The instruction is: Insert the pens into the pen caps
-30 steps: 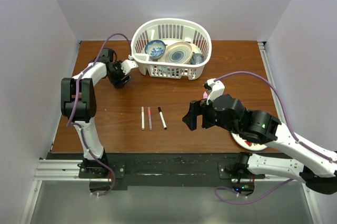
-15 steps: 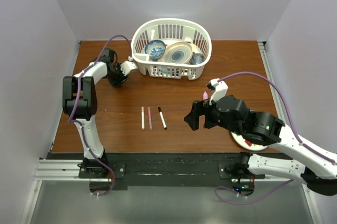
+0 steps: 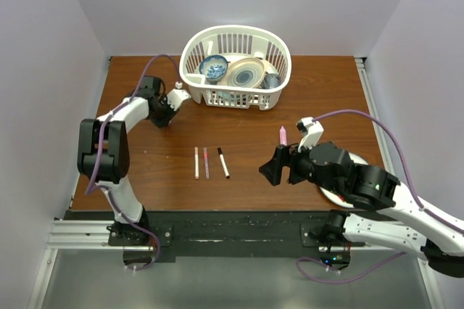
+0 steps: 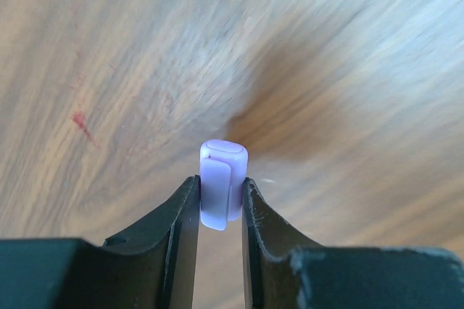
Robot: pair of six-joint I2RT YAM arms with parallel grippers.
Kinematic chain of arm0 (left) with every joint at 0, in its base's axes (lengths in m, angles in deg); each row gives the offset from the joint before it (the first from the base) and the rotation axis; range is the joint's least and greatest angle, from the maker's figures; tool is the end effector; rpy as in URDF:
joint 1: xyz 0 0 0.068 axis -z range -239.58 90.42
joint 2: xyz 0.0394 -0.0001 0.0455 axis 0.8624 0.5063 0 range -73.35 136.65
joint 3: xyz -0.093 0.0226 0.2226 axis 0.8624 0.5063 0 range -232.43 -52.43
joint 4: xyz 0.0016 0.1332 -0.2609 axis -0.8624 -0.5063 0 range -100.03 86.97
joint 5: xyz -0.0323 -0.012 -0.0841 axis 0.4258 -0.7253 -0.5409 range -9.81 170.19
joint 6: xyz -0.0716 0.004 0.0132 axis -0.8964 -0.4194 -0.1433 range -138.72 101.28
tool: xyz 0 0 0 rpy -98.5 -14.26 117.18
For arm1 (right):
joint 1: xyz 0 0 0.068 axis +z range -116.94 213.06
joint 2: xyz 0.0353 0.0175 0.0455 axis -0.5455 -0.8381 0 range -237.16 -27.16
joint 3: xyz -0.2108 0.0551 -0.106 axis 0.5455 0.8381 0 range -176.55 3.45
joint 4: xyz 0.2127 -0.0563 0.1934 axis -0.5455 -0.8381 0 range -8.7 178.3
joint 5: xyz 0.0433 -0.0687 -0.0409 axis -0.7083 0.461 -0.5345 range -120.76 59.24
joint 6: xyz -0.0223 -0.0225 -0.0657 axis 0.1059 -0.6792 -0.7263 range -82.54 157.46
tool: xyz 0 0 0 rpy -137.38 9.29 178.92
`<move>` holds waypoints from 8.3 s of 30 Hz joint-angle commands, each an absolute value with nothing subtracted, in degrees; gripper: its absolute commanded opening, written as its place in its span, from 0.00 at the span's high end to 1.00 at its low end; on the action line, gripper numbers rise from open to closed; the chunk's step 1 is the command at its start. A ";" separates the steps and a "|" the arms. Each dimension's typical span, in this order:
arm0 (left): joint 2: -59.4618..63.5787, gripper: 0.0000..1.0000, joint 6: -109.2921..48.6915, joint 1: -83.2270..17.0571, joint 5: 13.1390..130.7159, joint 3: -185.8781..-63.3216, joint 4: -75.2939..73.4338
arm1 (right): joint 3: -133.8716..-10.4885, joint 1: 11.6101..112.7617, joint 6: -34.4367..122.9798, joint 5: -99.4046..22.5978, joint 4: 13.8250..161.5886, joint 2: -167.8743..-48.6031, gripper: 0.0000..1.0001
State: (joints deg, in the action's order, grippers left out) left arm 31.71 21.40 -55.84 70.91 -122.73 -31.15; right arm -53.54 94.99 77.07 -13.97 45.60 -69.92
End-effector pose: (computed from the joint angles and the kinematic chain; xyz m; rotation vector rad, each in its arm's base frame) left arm 0.4027 -0.0360 0.1093 1.0351 2.4322 -0.0048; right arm 0.1193 0.1864 0.3349 -0.2289 2.1293 0.7845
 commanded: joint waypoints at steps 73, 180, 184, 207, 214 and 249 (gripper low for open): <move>-36.09 1.00 -59.49 -50.27 39.33 -79.68 14.88 | -32.33 77.17 73.57 -35.57 91.95 -100.40 1.00; -34.50 0.38 -57.93 -33.22 45.73 -82.57 23.79 | -42.34 89.05 76.66 -32.62 119.51 -88.95 1.00; -33.45 0.41 -54.94 -31.64 48.72 -83.02 21.49 | -43.13 89.40 75.78 -30.85 116.78 -88.24 1.00; -24.05 0.72 -45.80 -19.68 61.99 -89.08 17.10 | -46.82 94.49 70.24 -18.90 108.08 -87.54 1.00; -24.22 1.00 -45.88 -18.45 63.14 -89.17 18.50 | -46.38 95.81 70.68 -17.75 106.76 -87.80 1.00; -32.92 1.00 -56.95 -18.36 35.10 -77.83 39.06 | -71.43 95.90 58.81 -39.37 78.89 -87.62 0.18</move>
